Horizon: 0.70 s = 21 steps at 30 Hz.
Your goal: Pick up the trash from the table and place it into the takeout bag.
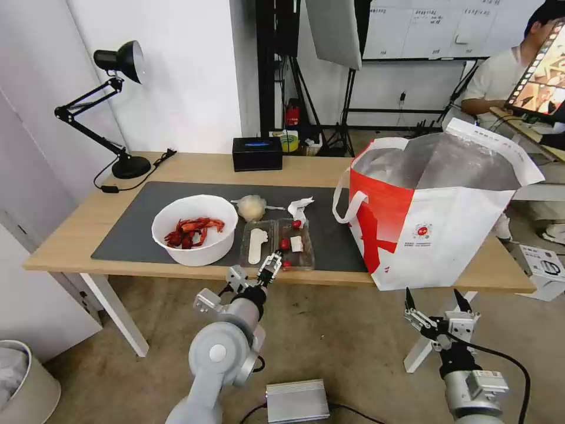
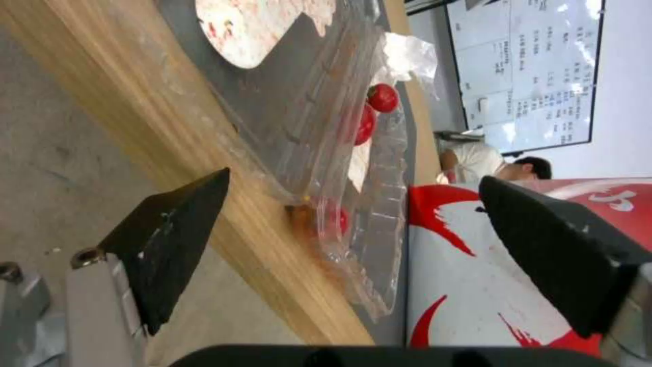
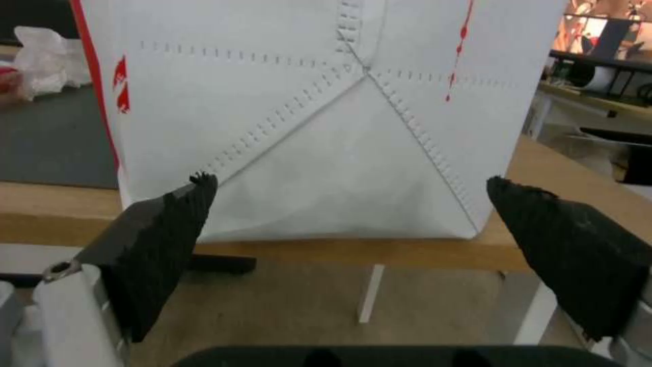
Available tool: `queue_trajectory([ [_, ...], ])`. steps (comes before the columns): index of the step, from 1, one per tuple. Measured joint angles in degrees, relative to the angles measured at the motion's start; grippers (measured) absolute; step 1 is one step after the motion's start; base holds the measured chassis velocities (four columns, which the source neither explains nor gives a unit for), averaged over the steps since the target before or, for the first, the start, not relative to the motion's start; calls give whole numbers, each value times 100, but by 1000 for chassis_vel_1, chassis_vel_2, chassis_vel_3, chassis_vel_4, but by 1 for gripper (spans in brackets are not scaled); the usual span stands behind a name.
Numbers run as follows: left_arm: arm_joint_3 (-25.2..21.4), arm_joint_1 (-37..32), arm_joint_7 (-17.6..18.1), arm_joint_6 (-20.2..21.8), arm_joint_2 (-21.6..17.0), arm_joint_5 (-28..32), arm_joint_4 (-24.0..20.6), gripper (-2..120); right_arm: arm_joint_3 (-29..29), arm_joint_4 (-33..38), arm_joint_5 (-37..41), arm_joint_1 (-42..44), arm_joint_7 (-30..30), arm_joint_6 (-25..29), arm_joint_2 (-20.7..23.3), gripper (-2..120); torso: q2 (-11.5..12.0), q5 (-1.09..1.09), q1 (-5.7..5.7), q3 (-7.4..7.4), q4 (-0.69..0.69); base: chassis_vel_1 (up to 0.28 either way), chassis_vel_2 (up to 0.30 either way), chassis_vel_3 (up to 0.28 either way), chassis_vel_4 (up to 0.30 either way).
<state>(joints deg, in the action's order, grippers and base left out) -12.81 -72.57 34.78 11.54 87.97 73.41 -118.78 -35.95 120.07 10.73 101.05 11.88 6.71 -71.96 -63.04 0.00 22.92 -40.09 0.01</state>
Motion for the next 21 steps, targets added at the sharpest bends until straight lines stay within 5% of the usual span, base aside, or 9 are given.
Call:
queue_trajectory([
  [21,12,-53,-472,-243,-55,-427,99,100,-3,-129,1,11,-30,98,-27,100,2,-1,1,-2,-2,0,0,0,0],
])
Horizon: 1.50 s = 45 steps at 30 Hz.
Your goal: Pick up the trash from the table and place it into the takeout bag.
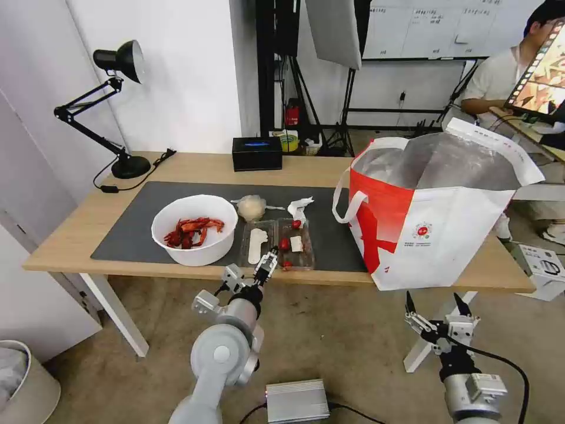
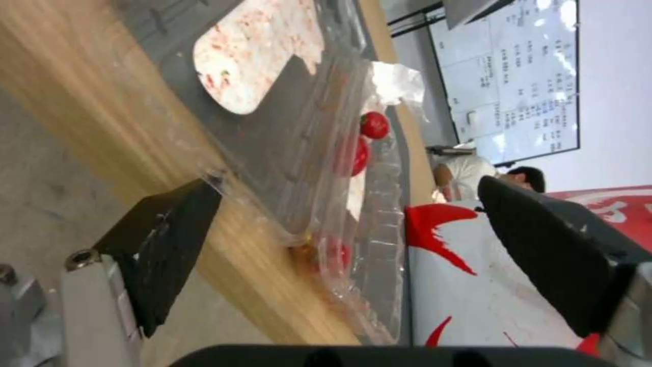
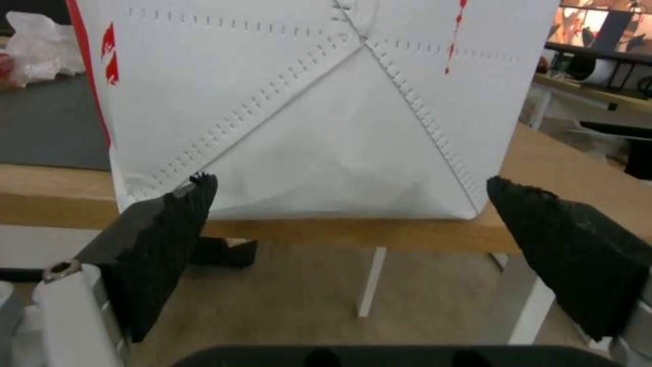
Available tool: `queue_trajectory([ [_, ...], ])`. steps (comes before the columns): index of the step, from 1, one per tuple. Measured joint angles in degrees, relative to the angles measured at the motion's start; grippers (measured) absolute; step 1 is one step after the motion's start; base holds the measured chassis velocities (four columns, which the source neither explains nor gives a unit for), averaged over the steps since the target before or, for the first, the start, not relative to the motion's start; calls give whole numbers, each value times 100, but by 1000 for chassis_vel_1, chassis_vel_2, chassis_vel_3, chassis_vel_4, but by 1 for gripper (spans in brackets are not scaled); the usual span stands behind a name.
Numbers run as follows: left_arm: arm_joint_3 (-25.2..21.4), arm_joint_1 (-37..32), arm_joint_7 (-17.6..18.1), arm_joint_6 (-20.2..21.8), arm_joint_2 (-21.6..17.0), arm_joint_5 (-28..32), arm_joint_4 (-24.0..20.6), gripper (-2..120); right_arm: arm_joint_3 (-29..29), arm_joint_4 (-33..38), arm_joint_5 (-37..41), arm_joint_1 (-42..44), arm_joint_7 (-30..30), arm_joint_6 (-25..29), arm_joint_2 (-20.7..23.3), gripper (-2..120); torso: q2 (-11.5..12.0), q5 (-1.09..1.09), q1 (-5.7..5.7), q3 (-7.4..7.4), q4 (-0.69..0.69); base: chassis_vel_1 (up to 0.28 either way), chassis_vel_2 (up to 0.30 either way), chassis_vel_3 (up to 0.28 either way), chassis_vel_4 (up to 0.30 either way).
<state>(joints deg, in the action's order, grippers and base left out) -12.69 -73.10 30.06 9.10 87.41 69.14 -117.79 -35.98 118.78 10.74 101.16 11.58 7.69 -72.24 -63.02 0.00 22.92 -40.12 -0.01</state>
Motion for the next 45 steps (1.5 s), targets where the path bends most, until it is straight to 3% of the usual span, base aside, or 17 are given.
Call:
queue_trajectory([
  [10,51,-15,-388,-217,-20,-317,21,100,4,-40,-1,-2,-15,22,-12,100,0,0,0,0,1,0,0,0,0],
  [27,166,-154,-814,-219,-54,-1167,-12,100,-2,-36,-2,30,-34,61,-62,100,0,0,0,1,1,0,0,0,0],
  [40,299,-87,-1756,-507,-224,-1912,50,100,-25,-27,0,81,-65,147,-81,100,0,0,0,1,1,0,0,0,0],
  [45,411,-54,-2283,-551,-361,-2374,209,100,-18,-1,-2,134,-88,180,-137,100,0,0,0,1,1,0,0,0,0],
])
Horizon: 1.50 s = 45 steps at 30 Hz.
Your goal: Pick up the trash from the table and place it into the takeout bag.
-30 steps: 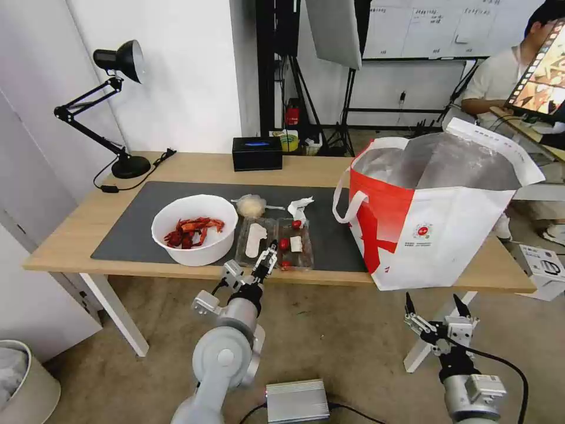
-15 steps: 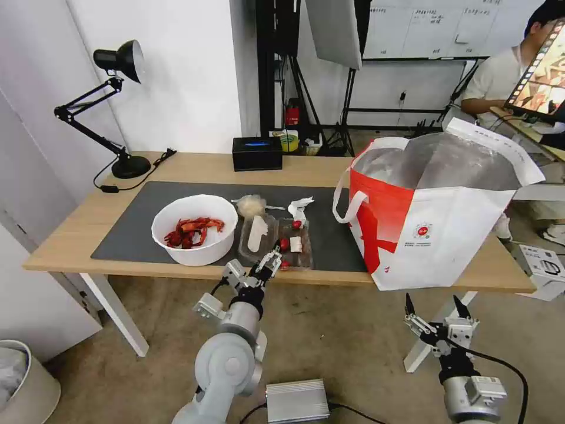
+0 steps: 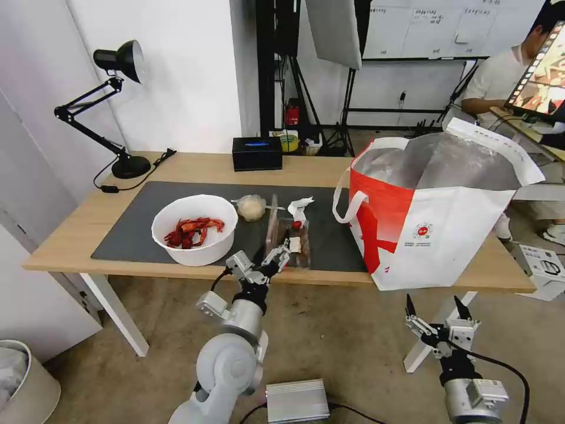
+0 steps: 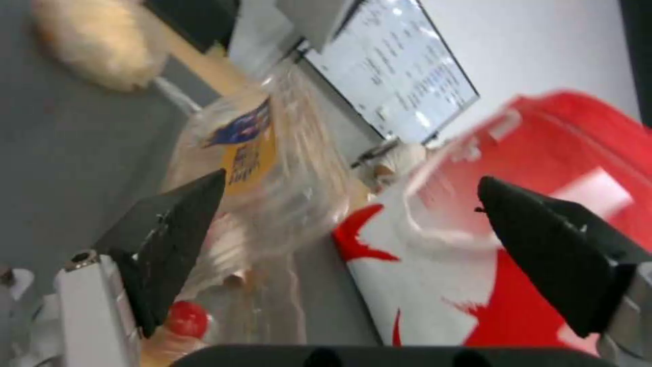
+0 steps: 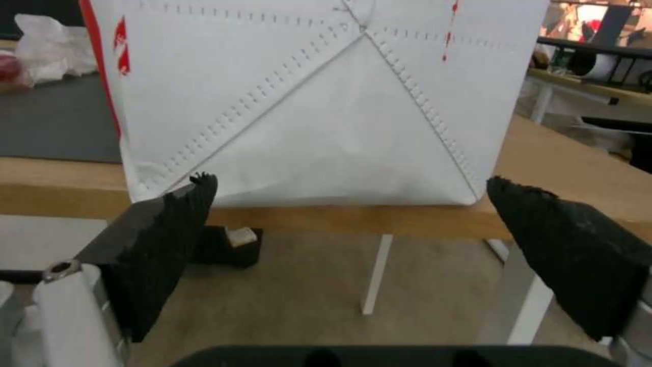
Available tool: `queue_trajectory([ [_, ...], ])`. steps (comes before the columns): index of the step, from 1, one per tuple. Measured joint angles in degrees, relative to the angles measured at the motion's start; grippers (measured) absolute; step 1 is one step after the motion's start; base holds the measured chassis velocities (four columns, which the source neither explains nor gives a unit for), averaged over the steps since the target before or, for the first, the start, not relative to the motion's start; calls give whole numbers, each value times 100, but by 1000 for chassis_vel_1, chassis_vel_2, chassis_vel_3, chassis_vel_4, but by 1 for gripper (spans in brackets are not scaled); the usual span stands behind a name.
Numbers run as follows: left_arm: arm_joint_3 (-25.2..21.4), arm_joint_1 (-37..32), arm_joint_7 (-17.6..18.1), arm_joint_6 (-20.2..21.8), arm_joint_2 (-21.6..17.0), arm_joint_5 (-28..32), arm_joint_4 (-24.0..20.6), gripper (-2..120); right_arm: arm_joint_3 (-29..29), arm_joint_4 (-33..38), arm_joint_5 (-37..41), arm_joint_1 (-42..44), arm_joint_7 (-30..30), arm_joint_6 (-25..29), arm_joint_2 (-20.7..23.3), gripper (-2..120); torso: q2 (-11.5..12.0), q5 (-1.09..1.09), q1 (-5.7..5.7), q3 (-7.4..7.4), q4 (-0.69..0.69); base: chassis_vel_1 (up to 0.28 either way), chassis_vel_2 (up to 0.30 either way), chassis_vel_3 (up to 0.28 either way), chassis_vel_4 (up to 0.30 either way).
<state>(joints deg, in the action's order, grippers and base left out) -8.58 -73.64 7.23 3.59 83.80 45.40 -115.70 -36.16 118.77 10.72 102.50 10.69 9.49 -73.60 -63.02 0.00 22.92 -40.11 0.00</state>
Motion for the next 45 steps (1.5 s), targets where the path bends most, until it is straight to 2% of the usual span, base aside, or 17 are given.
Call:
queue_trajectory([
  [6,42,25,-516,-88,-132,-861,163,100,36,92,0,32,-52,32,-26,100,0,0,0,0,0,0,0,0,0],
  [12,45,81,-725,-145,-261,-1360,238,99,98,179,42,43,-165,91,-35,100,0,0,0,0,0,0,0,0,0],
  [14,29,136,-801,-188,-375,-1577,293,89,140,224,85,49,-247,124,-33,100,0,-1,0,0,0,0,0,0,0],
  [17,-11,186,-877,-248,-488,-1744,334,82,189,279,155,49,-353,154,-24,100,0,0,0,0,0,0,0,0,0],
  [18,-31,212,-913,-273,-538,-1832,355,75,215,307,198,49,-403,163,-14,100,0,-1,0,0,0,0,0,0,0],
  [19,-31,212,-913,-273,-538,-1832,355,75,215,307,198,49,-403,163,-14,100,0,-1,0,0,0,0,0,0,0],
  [21,-63,264,-962,-310,-611,-2001,409,67,284,361,299,35,-459,173,11,100,0,0,0,0,0,0,0,0,0],
  [22,-63,264,-962,-310,-611,-2001,409,67,284,361,299,35,-459,173,11,100,0,0,0,0,0,0,0,0,0],
  [25,-58,342,-1003,-368,-721,-2162,507,53,429,428,396,-22,-521,173,43,100,0,0,0,0,0,0,0,0,0],
  [26,-58,342,-1003,-368,-721,-2162,507,53,429,428,396,-22,-521,173,43,100,0,0,0,0,0,0,0,0,0],
  [28,-48,405,-1074,-422,-805,-2444,603,40,553,462,450,-87,-558,162,82,100,0,-1,0,0,0,0,0,0,0],
  [30,-37,430,-1096,-444,-838,-2543,635,37,600,474,473,-115,-569,155,104,100,0,0,0,0,0,0,0,0,0],
  [32,-7,509,-1175,-502,-923,-2793,707,25,730,498,570,-211,-583,114,183,100,0,0,0,0,0,0,0,0,0],
  [34,7,545,-1200,-519,-959,-2878,730,23,785,506,633,-250,-584,83,221,100,0,-1,0,0,-1,0,0,0,0],
  [37,33,671,-1267,-580,-1077,-3210,788,7,996,566,982,-436,-570,-62,351,100,0,0,0,0,0,0,0,0,0],
  [40,52,740,-1314,-625,-1169,-3420,819,0,1171,613,1264,-613,-518,-189,434,100,0,0,0,0,0,0,0,0,0],
  [45,53,771,-1401,-689,-1293,-3766,847,0,1484,696,1803,-901,-392,-439,498,100,0,0,0,0,0,0,0,0,0],
])
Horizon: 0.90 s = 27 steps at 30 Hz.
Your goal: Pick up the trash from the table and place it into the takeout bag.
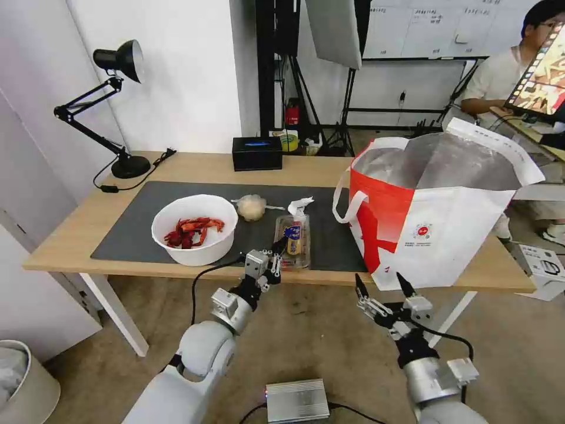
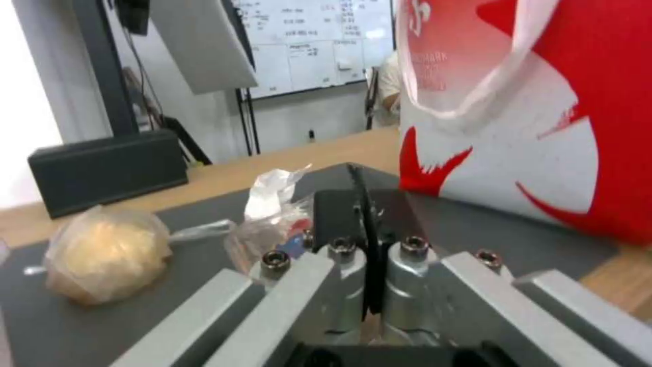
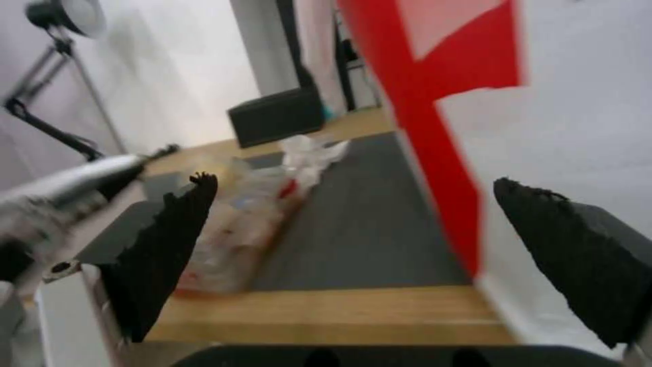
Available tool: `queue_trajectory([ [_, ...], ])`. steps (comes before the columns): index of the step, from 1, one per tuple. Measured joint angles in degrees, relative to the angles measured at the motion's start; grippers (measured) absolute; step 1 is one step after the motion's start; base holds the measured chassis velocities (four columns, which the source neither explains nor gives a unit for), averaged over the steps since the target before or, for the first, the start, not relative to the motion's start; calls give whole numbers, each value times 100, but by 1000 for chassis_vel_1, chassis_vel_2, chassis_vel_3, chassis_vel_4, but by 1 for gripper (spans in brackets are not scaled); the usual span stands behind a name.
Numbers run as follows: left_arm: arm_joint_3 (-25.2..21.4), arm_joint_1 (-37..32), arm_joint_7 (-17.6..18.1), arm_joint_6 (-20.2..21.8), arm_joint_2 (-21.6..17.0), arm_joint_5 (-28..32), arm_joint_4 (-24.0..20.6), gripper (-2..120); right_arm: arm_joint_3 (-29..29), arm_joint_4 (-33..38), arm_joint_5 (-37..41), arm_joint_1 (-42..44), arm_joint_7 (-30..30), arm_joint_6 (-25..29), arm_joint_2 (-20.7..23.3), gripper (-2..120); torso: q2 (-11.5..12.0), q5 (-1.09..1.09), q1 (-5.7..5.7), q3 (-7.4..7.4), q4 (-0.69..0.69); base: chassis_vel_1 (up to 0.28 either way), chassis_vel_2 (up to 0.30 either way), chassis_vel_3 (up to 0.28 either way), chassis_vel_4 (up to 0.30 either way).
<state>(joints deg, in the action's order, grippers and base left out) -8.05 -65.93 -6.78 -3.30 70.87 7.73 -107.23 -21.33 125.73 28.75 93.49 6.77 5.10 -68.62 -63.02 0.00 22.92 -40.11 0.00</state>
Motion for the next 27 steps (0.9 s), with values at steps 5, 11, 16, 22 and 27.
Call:
queue_trajectory([
  [5,-44,-59,-128,-114,-86,-405,36,0,293,20,498,-246,145,-250,29,100,0,0,0,0,0,0,0,0,0],
  [11,-6,18,-326,-284,-64,-1001,147,0,461,-19,1103,-544,361,-495,44,100,0,0,0,0,0,0,0,0,0],
  [16,24,188,-476,-382,-106,-1404,244,0,554,-86,1419,-752,480,-600,55,100,0,1,0,0,0,0,0,0,0],
  [22,147,399,-569,-449,-108,-1761,423,0,616,-296,2050,-1339,713,-836,57,100,0,0,0,0,1,0,0,0,0],
  [27,132,351,-626,-471,-89,-1936,435,0,731,-444,2388,-1658,867,-977,21,100,0,1,0,0,0,0,0,0,0],
])
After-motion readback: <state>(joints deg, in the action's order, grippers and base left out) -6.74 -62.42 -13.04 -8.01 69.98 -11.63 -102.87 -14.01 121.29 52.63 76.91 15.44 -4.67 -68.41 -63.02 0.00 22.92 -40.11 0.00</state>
